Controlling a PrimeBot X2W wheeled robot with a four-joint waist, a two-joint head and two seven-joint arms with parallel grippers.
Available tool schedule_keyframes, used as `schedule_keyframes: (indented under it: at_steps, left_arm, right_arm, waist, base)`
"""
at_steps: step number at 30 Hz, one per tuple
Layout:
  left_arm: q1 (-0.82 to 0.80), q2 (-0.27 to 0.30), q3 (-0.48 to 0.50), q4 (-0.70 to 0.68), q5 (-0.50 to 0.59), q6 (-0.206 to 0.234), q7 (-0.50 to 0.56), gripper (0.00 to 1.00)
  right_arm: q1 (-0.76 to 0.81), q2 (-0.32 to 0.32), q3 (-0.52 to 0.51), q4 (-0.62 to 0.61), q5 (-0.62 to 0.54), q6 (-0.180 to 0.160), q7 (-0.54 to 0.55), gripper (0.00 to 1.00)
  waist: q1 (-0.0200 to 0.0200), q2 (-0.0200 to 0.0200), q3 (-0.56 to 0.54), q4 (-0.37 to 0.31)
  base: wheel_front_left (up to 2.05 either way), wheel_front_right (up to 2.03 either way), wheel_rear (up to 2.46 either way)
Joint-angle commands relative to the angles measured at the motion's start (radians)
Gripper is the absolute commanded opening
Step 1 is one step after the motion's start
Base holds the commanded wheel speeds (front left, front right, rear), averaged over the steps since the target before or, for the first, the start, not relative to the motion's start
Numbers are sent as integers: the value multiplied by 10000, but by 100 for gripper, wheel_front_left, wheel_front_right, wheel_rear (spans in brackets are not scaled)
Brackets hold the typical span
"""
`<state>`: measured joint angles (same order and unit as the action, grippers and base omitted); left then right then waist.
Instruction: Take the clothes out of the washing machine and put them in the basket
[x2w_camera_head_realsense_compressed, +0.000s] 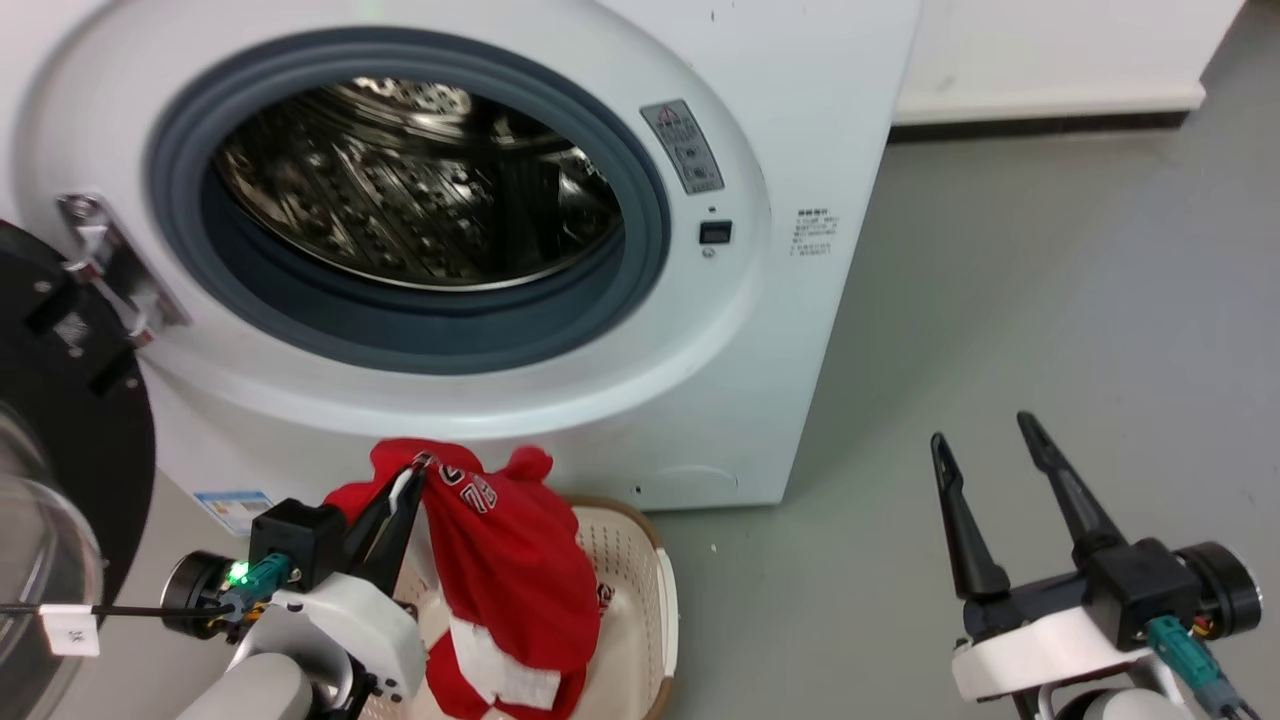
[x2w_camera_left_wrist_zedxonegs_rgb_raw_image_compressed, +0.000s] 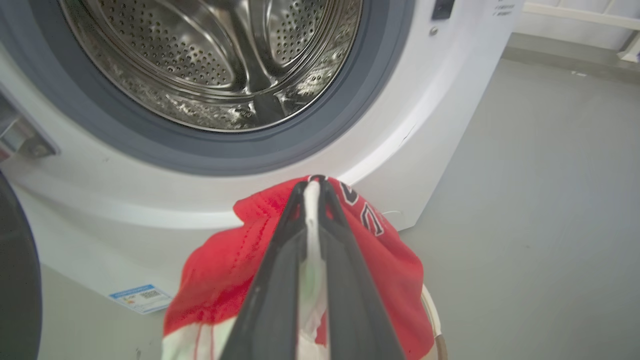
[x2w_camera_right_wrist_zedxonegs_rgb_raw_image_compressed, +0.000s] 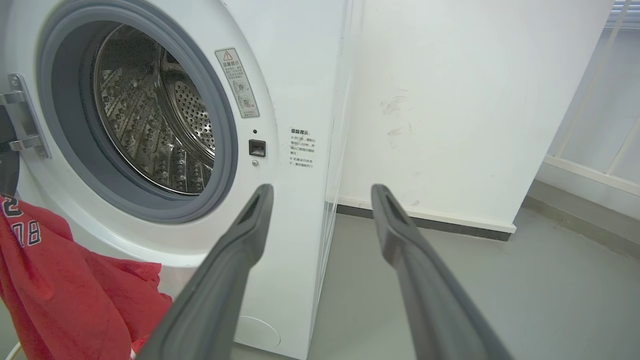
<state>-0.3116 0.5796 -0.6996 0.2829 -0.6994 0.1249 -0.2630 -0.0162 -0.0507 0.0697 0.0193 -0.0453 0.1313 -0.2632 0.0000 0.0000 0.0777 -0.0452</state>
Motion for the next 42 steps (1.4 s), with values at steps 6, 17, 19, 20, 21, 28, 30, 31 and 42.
schedule_keyframes:
  at_steps: [6,17,19,20,21,28,30,31,42]
  left_arm:
    - [-500,-512,245,1781,152,-744,-26,0]
    - [-2026,-1374,659,4894,546,-1969,-27,0]
    - [-2693,-1592,851,6089,751,-2237,-25,0]
    - [-2807,-1630,869,6267,786,-2290,-25,0]
    - [-2897,-1675,887,6471,814,-2311,-25,0]
    - [-3459,-1980,1179,7431,807,-2478,-26,0]
    - [-3550,-2012,1284,7572,833,-2495,-26,0]
    - [-3596,-2019,1333,7624,863,-2509,-26,0]
    - [-3278,-2229,1961,7667,1056,-2540,-26,100]
  right_arm:
    - [-533,12,-228,-326,-151,-11,-24,100]
    - [-1135,12,-379,-780,-129,-11,-24,100]
    - [-1252,12,-338,-990,-24,-11,-24,100]
    - [-1272,12,-327,-1028,-2,-11,-24,100]
    - [-1292,12,-321,-1063,17,-11,-24,100]
    - [-1368,12,-307,-1207,113,-11,-23,100]
    - [-1451,12,-296,-1225,118,-11,-23,100]
    - [-1488,12,-295,-1229,128,-11,-23,100]
    - [-1569,11,-316,-898,122,-11,-23,100]
  waist:
    - [0,0,1620,-469]
    - [0,0,3568,-1081]
    - [0,0,4313,-1357]
    - [0,0,4435,-1403]
    - [0,0,4548,-1445]
    - [0,0,5068,-1559]
    - [0,0,5146,-1575]
    - [0,0,5175,-1577]
    - [0,0,4501,-1445]
  base:
    - [0,0,0]
    - [0,0,0]
    - [0,0,0]
    - [0,0,0]
    - [0,0,0]
    - [0,0,0]
    - [0,0,0]
    - [0,0,0]
    - [0,0,0]
